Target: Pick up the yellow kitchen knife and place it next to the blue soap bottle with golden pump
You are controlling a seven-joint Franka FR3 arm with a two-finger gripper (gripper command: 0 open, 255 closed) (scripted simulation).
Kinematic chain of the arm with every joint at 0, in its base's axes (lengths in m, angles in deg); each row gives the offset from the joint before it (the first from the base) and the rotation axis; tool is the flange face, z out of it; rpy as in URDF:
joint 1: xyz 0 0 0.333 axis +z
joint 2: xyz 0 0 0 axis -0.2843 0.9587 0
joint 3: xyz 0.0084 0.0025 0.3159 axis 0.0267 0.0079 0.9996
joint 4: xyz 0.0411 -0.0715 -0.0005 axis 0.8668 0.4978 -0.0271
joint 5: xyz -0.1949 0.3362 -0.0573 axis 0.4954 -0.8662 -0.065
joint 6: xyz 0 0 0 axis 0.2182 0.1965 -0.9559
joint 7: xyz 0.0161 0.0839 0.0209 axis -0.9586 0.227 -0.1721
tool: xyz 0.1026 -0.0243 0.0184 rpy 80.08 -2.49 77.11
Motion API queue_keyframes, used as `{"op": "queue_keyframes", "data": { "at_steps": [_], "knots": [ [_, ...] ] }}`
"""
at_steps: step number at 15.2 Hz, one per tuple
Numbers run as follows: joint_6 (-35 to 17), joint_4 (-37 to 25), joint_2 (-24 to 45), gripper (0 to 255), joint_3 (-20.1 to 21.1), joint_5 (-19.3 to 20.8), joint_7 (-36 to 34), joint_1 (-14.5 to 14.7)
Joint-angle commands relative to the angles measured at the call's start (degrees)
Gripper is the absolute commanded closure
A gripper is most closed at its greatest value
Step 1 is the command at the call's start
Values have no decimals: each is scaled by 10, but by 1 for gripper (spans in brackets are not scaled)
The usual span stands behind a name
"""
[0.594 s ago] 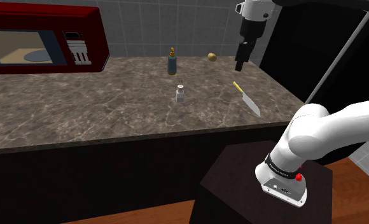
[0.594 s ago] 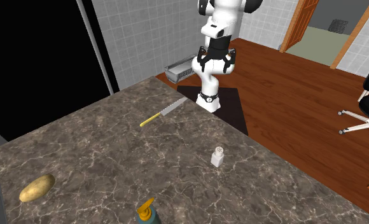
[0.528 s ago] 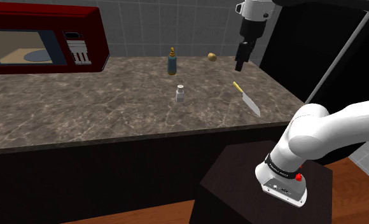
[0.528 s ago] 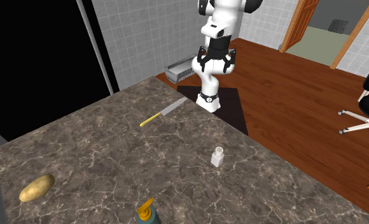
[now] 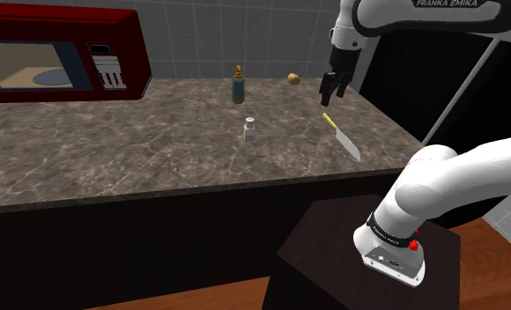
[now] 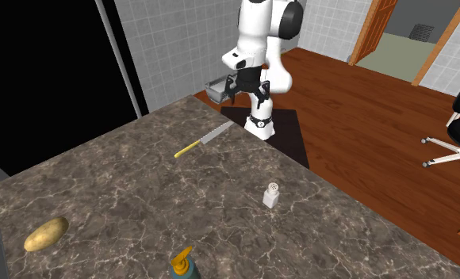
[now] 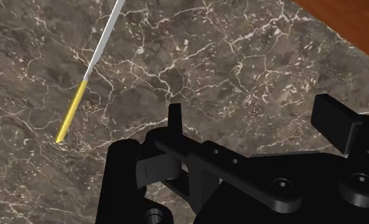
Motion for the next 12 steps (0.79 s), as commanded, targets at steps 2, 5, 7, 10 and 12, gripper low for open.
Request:
{"op": "queue_keyframes", "data": {
  "at_steps": [2, 5, 7, 10, 12],
  "knots": [
    [-46, 32, 13, 0, -21, 8, -22, -26],
    [-90, 56, 33, 0, -44, 17, -42, -52],
    [-119, 70, 48, 0, -59, 22, -54, -69],
    [-165, 90, 74, 0, -84, 29, -72, -94],
    [-195, 101, 93, 0, -100, 33, -83, -111]
  ]
}}
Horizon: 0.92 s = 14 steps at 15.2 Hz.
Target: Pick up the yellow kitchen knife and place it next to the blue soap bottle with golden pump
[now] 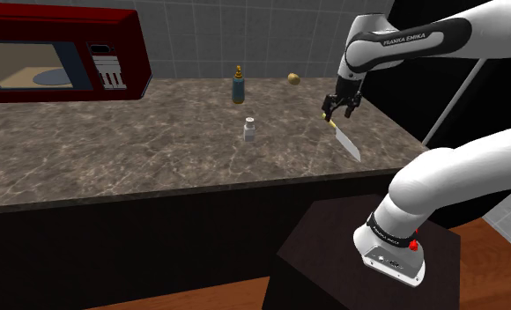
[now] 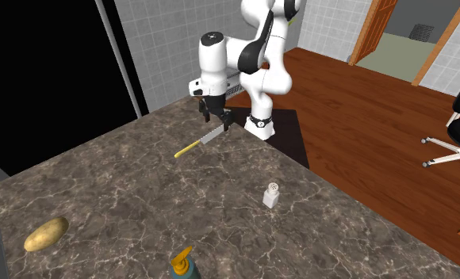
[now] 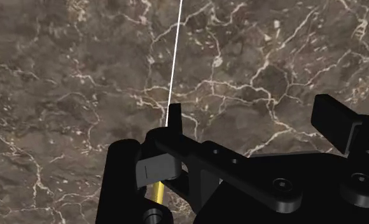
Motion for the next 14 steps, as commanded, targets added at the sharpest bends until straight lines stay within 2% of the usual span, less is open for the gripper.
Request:
{"op": "queue_keyframes", "data": {
  "at_steps": [1, 5, 14],
  "knots": [
    [-33, 9, 23, 0, -19, 5, -9, -17],
    [-89, 26, 63, 0, -50, 8, -28, -45],
    [-159, 61, 98, 0, -61, 9, -25, -44]
  ]
}}
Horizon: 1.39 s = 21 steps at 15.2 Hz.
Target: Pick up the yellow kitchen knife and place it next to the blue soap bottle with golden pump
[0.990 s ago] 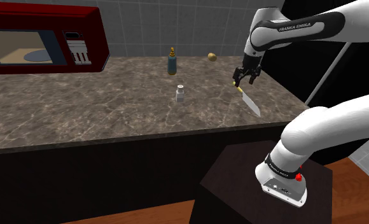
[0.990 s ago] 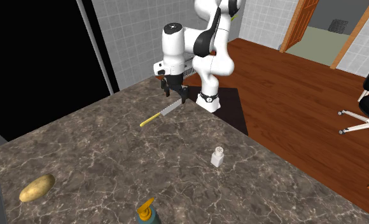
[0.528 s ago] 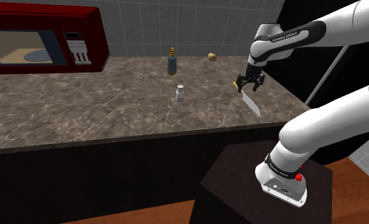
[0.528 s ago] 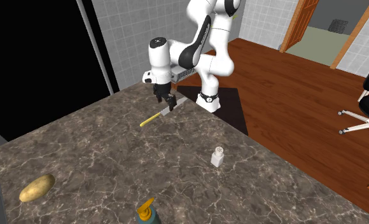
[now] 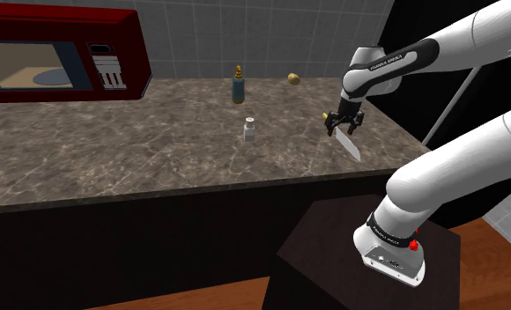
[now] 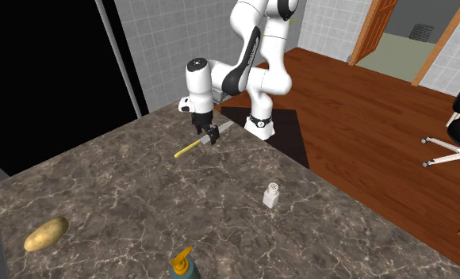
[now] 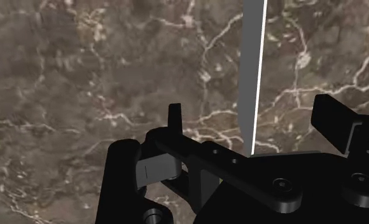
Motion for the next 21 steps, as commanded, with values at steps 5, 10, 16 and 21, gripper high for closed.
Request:
{"op": "queue_keyframes", "data": {
  "at_steps": [5, 10, 16, 21],
  "knots": [
    [-4, 1, 3, 0, -1, 0, 0, 0],
    [-4, 1, 3, 255, -1, 0, 0, 0],
    [-4, 1, 3, 255, -1, 0, 0, 0],
    [43, -20, -23, 255, 7, 0, -2, -1]
  ]
}}
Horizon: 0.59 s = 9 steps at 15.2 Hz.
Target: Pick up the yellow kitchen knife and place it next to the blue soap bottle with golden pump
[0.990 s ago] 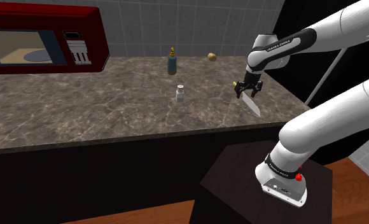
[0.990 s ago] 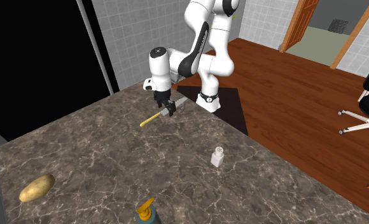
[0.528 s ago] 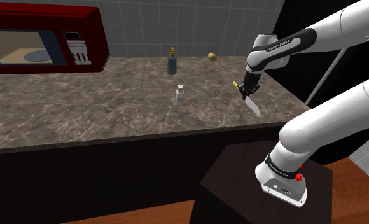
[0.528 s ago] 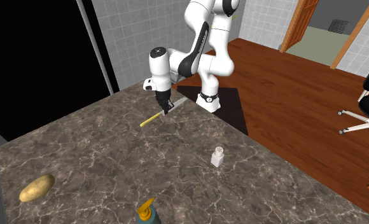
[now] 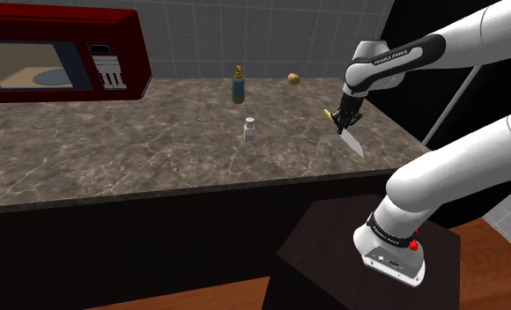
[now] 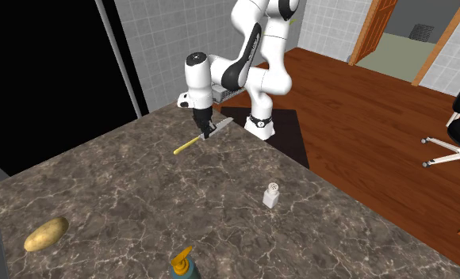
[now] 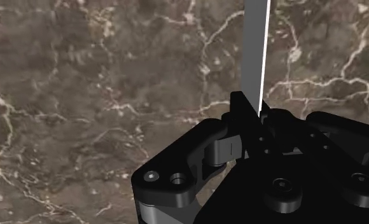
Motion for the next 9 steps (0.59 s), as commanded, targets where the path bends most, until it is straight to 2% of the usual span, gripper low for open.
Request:
{"op": "queue_keyframes", "data": {
  "at_steps": [1, 9],
  "knots": [
    [19, -10, -9, 255, 4, -1, -2, 1],
    [90, -52, -38, 255, 15, -5, -4, 1]
  ]
}}
